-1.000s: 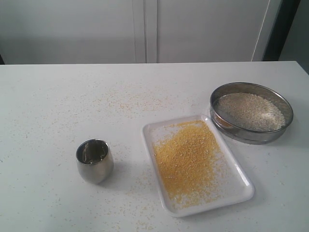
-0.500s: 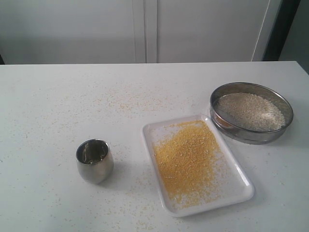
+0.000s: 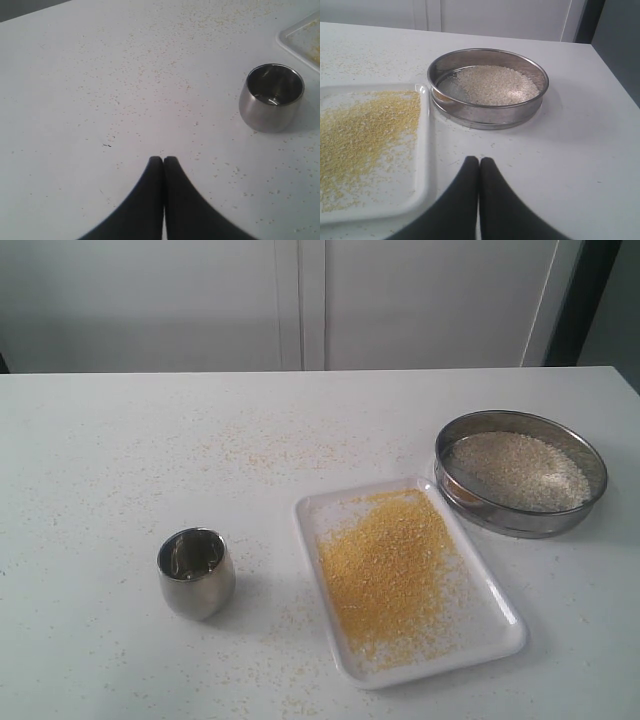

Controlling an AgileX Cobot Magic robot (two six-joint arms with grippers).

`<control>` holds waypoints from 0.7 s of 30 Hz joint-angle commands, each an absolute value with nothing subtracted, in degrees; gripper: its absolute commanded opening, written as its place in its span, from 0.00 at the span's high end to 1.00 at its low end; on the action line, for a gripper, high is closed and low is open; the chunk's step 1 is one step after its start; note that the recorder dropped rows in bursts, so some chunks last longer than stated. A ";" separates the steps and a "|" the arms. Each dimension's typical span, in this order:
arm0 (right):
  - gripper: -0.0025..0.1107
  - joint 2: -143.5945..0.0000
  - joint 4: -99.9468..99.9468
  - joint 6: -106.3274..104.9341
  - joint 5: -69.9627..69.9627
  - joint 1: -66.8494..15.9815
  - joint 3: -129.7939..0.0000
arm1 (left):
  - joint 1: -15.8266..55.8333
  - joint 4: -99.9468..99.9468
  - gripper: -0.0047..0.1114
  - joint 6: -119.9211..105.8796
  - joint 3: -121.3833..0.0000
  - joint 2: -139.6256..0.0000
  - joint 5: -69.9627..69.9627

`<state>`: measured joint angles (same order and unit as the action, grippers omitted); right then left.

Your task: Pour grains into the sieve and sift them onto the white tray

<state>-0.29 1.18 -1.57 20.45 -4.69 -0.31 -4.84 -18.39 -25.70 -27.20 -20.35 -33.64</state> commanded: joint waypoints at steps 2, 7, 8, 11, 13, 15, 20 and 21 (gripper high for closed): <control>0.98 0.00 1.03 -1.38 19.64 -4.47 0.00 | -3.28 -18.79 0.96 -25.39 -26.68 -17.59 -34.42; 0.98 0.00 1.03 -1.38 19.64 -4.47 0.00 | -1.69 -18.54 0.96 -25.39 -26.68 -13.98 -34.42; 0.98 0.00 1.03 -1.38 19.64 -4.47 0.00 | -1.56 -18.39 0.96 -25.39 -26.68 -13.19 -34.42; 0.98 0.00 1.03 -1.38 19.64 -4.47 0.00 | -1.56 -18.10 0.96 -25.39 -25.88 -11.11 -34.06; 0.98 0.00 1.03 -1.38 19.64 -4.47 0.00 | -1.56 -18.10 0.96 -25.23 -24.54 -9.54 -34.06; 0.98 0.00 1.03 -1.38 19.64 -4.47 0.00 | -1.56 -18.10 0.96 -24.99 -22.88 -8.08 -33.78; 0.98 0.00 1.03 -1.38 19.64 -4.47 0.00 | -1.56 -18.10 0.96 -22.93 -17.91 -3.99 -28.41; 0.98 0.00 1.03 -1.38 19.64 -4.47 0.00 | -1.56 -18.10 0.96 -22.82 -16.87 -3.16 -26.95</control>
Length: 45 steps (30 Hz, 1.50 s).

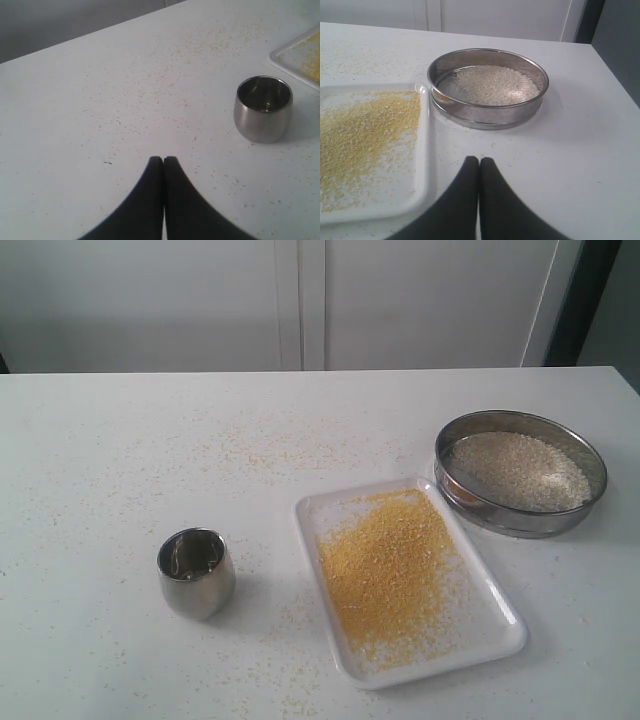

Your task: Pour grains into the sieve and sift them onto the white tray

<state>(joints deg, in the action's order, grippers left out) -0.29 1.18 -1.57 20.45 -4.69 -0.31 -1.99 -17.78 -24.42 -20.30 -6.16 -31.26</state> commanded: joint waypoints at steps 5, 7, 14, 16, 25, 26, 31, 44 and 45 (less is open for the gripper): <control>0.98 0.00 1.03 -1.38 19.64 -4.47 0.00 | -1.56 -18.33 0.96 -22.66 -13.12 0.00 -23.76; 0.98 0.00 1.03 -1.38 19.64 -4.47 0.00 | -1.56 -18.33 0.96 -22.66 -11.57 0.00 -23.46; 0.98 0.00 1.03 -1.38 19.64 -4.47 0.00 | -1.56 -18.33 0.96 -22.66 -6.52 0.00 -23.19; 0.98 0.00 1.03 -1.38 19.64 -4.47 0.00 | -1.56 -18.33 0.96 -22.66 -5.61 0.00 -23.09; 0.98 0.00 1.03 -1.38 19.64 -4.47 0.00 | -1.56 -18.33 0.96 -22.68 -5.17 0.00 -23.10; 0.98 0.00 1.03 -1.38 19.64 -4.47 0.00 | -1.56 -18.33 0.96 -22.68 -4.91 0.00 -23.10; 0.98 0.00 1.03 -1.38 19.64 -4.47 0.00 | -1.56 -15.34 0.96 -16.90 -2.78 0.00 -20.64; 0.98 0.00 1.03 -1.38 19.64 -4.47 0.00 | -1.56 -1.03 0.96 1.98 -0.26 0.00 -20.42; 0.98 0.00 1.03 -1.38 19.64 -4.47 0.00 | -1.56 -0.74 0.96 2.25 0.00 0.00 -20.27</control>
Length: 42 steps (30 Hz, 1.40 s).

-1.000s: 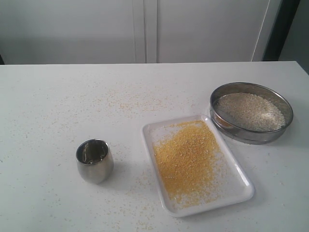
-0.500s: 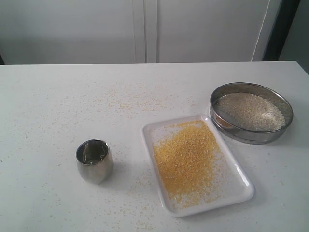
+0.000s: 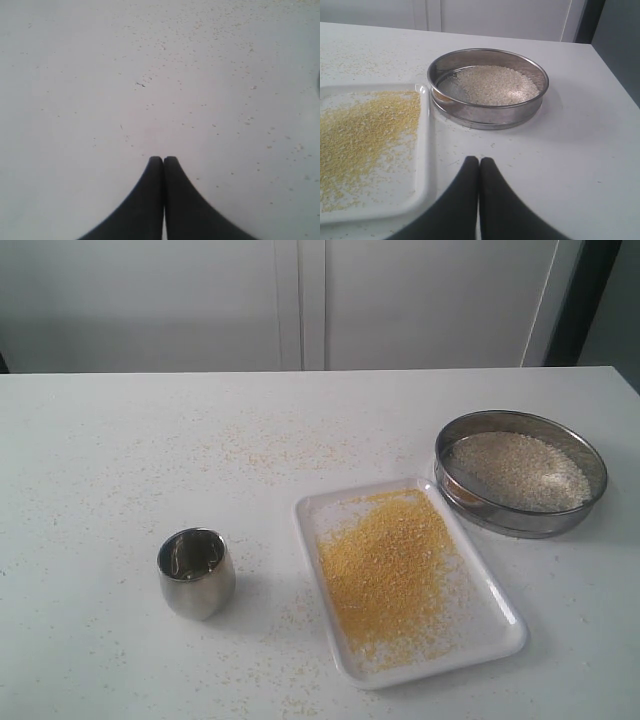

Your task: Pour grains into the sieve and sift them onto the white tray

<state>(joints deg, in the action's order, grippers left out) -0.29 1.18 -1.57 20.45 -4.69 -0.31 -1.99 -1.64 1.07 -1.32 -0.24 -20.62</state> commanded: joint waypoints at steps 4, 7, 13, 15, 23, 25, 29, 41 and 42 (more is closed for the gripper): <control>0.98 0.00 1.03 -1.38 19.64 -4.47 0.00 | -1.56 0.33 0.96 3.29 0.00 0.00 -18.70; 0.98 0.00 1.03 -1.38 19.64 -4.47 0.00 | -1.56 0.33 0.96 3.68 0.00 0.00 -18.69; 0.98 0.00 1.03 -1.38 19.64 -4.47 0.00 | -1.56 0.54 0.96 4.91 0.00 0.00 -18.69; 0.98 0.00 1.03 -1.38 19.64 -4.47 0.00 | -1.56 0.54 0.96 4.91 0.00 0.00 -18.69; 0.98 0.00 1.03 -1.38 19.64 -4.47 0.00 | -1.56 0.54 0.96 4.91 0.00 0.00 -18.69; 0.98 0.00 1.03 -1.38 19.64 -4.47 0.00 | -1.56 0.54 0.96 4.91 0.00 0.00 -18.69; 0.98 0.00 1.03 -1.38 19.64 -4.47 0.00 | -1.56 0.54 0.96 4.90 0.00 0.00 -18.80; 0.98 0.00 1.03 -1.38 19.64 -4.47 0.00 | -1.56 0.54 0.96 4.90 0.00 0.00 -18.80; 0.98 0.00 1.03 -1.38 19.64 -4.47 0.00 | -1.56 0.54 0.96 4.90 0.00 0.00 -18.80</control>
